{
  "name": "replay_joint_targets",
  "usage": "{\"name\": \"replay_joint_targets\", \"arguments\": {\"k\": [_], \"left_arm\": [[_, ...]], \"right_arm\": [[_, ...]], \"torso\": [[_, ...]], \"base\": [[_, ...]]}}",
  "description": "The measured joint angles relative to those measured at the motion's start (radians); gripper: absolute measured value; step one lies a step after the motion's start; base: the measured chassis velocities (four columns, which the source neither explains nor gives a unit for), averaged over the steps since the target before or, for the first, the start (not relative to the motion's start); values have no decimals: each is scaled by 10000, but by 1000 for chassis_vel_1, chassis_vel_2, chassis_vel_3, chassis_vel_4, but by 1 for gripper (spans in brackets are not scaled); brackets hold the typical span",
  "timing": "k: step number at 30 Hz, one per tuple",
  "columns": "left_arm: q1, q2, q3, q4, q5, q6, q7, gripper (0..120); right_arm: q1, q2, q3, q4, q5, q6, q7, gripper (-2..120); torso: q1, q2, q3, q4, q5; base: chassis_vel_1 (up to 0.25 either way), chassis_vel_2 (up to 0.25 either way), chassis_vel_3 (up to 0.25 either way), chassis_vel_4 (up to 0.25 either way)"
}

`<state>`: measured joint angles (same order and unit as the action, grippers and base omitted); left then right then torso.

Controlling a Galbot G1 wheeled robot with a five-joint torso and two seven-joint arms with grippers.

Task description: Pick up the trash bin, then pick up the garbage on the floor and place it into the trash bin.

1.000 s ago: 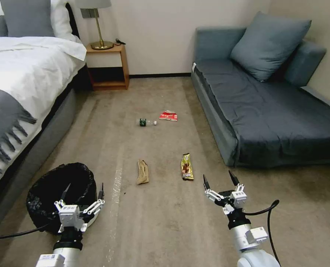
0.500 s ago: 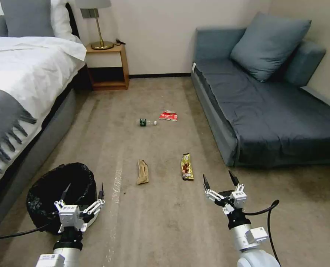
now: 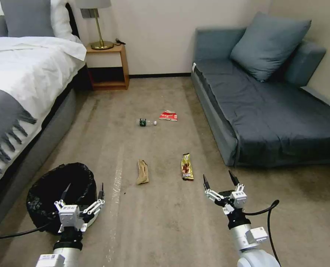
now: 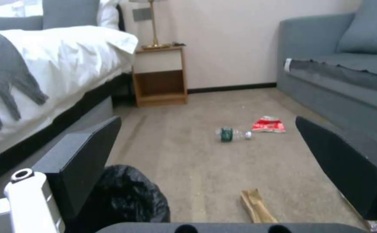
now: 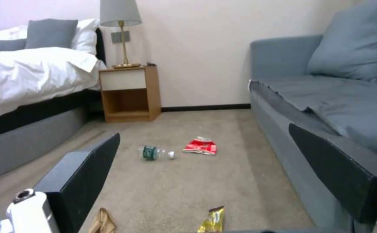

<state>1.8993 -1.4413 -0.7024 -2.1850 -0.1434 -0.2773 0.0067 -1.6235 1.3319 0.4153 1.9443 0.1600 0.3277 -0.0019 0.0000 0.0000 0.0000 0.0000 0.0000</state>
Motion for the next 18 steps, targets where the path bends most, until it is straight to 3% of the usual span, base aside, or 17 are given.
{"name": "replay_joint_targets", "arguments": {"k": [5, 6, 8, 10, 12, 13, 14, 16, 18], "left_arm": [[-364, 82, -114, -67, -14, 43, -50, 100], [-985, 231, -308, -203, -45, 140, -174, 100], [-1302, 246, -297, -217, -45, 139, -161, 100], [-1620, 370, -397, -308, -47, 222, -165, 100], [-1853, 458, -489, -412, -52, 267, -189, 100], [-2314, 657, -639, -605, -62, 391, -229, 100], [-2556, 859, -713, -750, -48, 460, -233, 100], [-2566, 1014, -695, -816, 43, 515, -218, 100], [-2479, 1027, -646, -785, 100, 505, -199, 100]], "right_arm": [[-46, 242, 106, 339, -145, -42, 62, 100], [-69, 292, 124, 388, -169, -66, 72, 100], [-132, 529, 200, 758, -331, -142, 130, 100], [-252, 941, 393, 1415, -623, -286, 270, 100], [-303, 1115, 454, 1695, -745, -351, 320, 100], [-391, 1431, 592, 2191, -962, -459, 421, 100], [-405, 1561, 609, 2369, -993, -462, 434, 100], [-516, 1791, 707, 2704, -1164, -529, 473, 100], [-603, 1988, 798, 3026, -1320, -568, 513, 100]], "torso": [[0, 0, 0, 2, 0], [0, 0, 1, 1, -3], [0, 1, -1, -6, 7], [0, -1, 1, 2, -11], [-1, 0, 0, 2, 1], [0, 0, 0, 4, -1], [0, 0, 0, -10, -11], [0, 0, 3, -4, 15], [0, 0, 0, 0, -6]], "base": [[0, 0, 0, 0], [0, 0, 0, 0], [0, 0, 0, 0], [0, 0, 0, 0], [0, 0, 0, 0], [0, 0, 0, 0], [0, 0, 0, 0], [0, 0, 0, 0], [0, 0, 0, 0]]}}
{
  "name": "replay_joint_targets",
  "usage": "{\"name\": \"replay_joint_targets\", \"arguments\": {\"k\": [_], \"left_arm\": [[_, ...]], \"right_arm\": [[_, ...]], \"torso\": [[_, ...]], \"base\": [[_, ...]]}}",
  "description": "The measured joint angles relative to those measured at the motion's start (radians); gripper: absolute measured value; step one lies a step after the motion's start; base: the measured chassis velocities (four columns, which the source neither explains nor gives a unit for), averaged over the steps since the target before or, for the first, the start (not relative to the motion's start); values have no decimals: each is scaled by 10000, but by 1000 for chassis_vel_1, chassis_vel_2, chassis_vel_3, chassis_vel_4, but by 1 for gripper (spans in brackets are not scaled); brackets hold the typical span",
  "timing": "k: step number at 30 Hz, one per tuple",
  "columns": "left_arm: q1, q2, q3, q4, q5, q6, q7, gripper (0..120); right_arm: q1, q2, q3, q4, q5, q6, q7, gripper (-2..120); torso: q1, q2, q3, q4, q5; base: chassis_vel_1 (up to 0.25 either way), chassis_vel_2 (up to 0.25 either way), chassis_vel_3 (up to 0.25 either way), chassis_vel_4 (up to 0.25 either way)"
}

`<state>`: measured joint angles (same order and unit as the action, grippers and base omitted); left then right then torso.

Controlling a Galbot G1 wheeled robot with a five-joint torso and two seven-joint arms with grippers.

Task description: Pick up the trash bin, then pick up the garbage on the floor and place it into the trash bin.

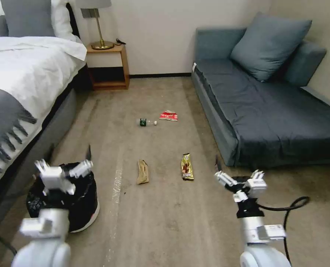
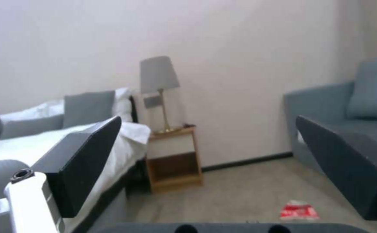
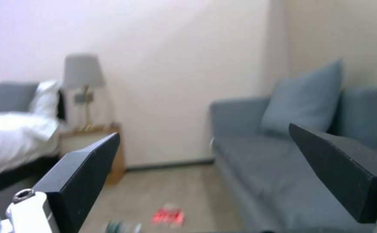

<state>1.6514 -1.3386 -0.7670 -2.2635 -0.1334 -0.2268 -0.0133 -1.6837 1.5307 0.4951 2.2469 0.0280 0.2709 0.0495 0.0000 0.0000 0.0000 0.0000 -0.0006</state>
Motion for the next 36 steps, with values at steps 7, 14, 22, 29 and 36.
{"name": "replay_joint_targets", "arguments": {"k": [7, 14, 22, 29, 36], "left_arm": [[376, -56, 302, 401, 208, -87, 42, 100], [345, -144, 265, 645, 276, -91, 39, 100], [195, 332, -410, 1586, -390, 788, -215, 100], [412, 1903, -1133, 2477, -2746, 2768, -39, 100], [8, 2885, -2573, 3145, -3747, 4506, 684, 100]], "right_arm": [[-329, 330, 126, 464, -351, -59, -23, 100], [-302, 165, -2, -17, -246, -203, -145, 100], [-170, -106, -40, -591, -87, -1325, 7, 100], [-15, -238, 151, -1004, 191, -1760, 156, 100], [109, -188, 139, -1364, 245, -1709, 202, 100]], "torso": [[0, 0, 0, 1, 6], [0, 0, -1, 0, 6], [0, 0, 0, 2, 5], [0, 0, 0, 1, 1], [0, 0, 0, 3, 3]], "base": [[0, 0, 0, 0], [0, 0, 0, 0], [0, 0, 0, 0], [0, 0, 0, 0], [0, 0, 0, 0]]}}
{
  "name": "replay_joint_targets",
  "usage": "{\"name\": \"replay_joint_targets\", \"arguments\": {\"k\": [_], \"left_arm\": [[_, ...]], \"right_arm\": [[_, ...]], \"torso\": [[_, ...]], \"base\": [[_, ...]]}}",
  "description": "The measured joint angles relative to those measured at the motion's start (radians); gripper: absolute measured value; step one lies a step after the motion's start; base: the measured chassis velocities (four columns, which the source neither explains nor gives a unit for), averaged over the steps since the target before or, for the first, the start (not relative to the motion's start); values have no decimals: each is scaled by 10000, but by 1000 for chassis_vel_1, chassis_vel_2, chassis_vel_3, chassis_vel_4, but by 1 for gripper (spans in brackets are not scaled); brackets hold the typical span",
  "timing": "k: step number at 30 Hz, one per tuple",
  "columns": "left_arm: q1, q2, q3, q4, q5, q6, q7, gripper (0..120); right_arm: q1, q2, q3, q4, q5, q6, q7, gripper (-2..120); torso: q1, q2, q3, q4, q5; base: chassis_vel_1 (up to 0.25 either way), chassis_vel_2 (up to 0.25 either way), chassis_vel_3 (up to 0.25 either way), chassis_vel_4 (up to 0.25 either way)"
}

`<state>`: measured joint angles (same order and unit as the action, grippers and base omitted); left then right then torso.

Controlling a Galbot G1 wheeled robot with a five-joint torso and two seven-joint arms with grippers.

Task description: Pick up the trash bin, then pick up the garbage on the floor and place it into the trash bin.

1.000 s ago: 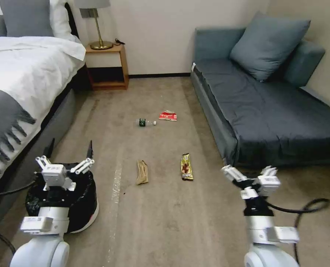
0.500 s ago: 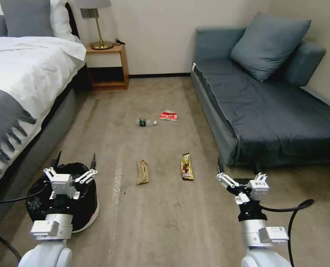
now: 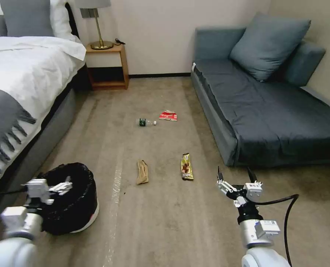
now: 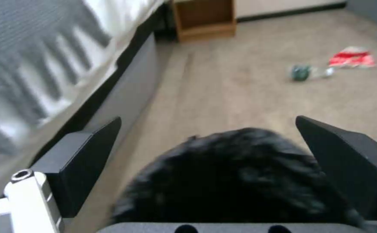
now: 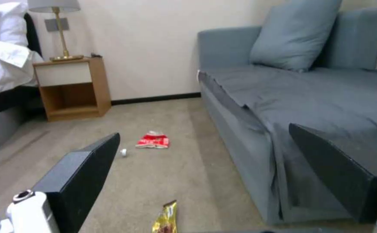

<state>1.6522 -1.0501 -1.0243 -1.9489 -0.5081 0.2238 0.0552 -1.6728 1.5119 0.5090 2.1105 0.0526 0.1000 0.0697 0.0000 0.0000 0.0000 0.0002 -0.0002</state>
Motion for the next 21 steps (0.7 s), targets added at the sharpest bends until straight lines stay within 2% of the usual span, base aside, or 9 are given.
{"name": "replay_joint_targets", "arguments": {"k": [3, 4, 7, 8, 11, 13, 18, 21], "left_arm": [[-474, 528, -494, 590, -159, 1114, 407, 100], [-474, 528, -494, 590, -159, 1114, 407, 100], [-641, 933, -665, 1110, -177, 1752, 848, 100], [-706, 1127, -689, 1419, -159, 2036, 1198, 100], [-751, 1239, -701, 1637, -73, 2254, 1492, 100], [-839, 1372, -691, 1995, 115, 2649, 1845, 100], [-1010, 1671, -395, 2674, 284, 2854, 2132, 100], [-1026, 1709, -320, 2717, 165, 2872, 2154, 100]], "right_arm": [[1, 8, -16, -158, 0, 77, 18, 100], [1, 8, -16, -158, 0, 77, 18, 100], [-21, 7, -18, -185, 0, 120, 18, 100], [-33, 12, -14, -199, 2, 138, 18, 100], [-45, 20, -10, -210, 3, 148, 19, 100], [-82, 48, -8, -227, 4, 175, 19, 100], [-165, 99, -15, -231, -2, 225, 19, 100], [-193, 120, -6, -225, -7, 243, 18, 100]], "torso": [[0, 0, 0, -3, 1], [0, 0, 0, -3, 1], [0, 0, 0, -2, 2], [0, 0, 0, -2, 0], [0, 0, 0, -2, 0], [0, 0, 0, -1, 0], [0, 0, 0, -2, 0], [0, 0, 0, -2, -1]], "base": [[0, 0, 0, 0], [0, 0, 0, 0], [0, 0, 0, 0], [0, 0, 0, 0], [0, 0, 0, 0], [0, 0, 0, 0], [0, 0, 0, 0], [0, 0, 0, 0]]}}
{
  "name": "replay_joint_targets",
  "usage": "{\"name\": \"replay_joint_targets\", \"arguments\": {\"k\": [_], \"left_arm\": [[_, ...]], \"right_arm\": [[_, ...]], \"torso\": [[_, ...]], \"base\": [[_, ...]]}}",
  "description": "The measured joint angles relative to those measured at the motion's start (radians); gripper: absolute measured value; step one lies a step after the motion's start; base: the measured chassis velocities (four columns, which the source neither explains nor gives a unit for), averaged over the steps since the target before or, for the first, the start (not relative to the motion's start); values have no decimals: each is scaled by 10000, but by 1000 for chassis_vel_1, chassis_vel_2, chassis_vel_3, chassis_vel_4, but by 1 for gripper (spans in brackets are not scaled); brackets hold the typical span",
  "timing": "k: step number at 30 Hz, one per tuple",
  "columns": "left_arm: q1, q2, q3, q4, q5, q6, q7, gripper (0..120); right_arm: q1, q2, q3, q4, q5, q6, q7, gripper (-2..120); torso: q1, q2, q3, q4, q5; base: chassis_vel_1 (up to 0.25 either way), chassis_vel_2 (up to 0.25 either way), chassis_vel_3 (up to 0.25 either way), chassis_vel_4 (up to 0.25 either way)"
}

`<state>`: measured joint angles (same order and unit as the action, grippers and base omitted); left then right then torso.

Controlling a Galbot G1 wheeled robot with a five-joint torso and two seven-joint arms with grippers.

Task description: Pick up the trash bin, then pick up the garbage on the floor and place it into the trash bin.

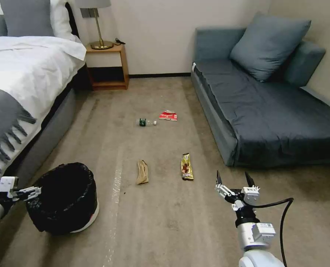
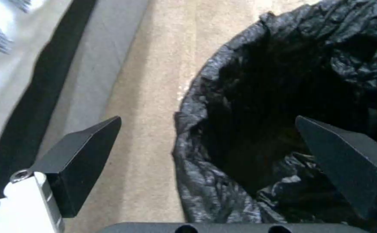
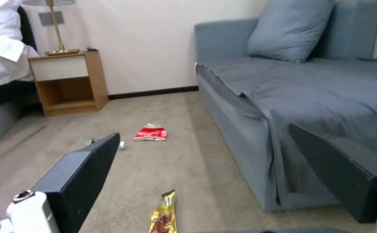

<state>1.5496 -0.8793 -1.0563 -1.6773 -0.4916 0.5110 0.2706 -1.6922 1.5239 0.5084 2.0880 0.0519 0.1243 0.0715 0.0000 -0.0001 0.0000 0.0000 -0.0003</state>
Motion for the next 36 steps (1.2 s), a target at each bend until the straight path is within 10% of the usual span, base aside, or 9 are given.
{"name": "replay_joint_targets", "arguments": {"k": [14, 36], "left_arm": [[-682, 481, 772, 1149, -539, 330, -68, 100], [-1505, 861, 1403, 2238, -534, 1052, 60, 21]], "right_arm": [[-226, 109, 86, 75, 42, 91, -7, 100], [-149, 232, 179, 72, 197, 101, 29, 100]], "torso": [[0, 0, 0, 0, 2], [1, 1, 0, -1, 2]], "base": [[0, 0, 0, 0], [0, 0, 0, 0]]}}
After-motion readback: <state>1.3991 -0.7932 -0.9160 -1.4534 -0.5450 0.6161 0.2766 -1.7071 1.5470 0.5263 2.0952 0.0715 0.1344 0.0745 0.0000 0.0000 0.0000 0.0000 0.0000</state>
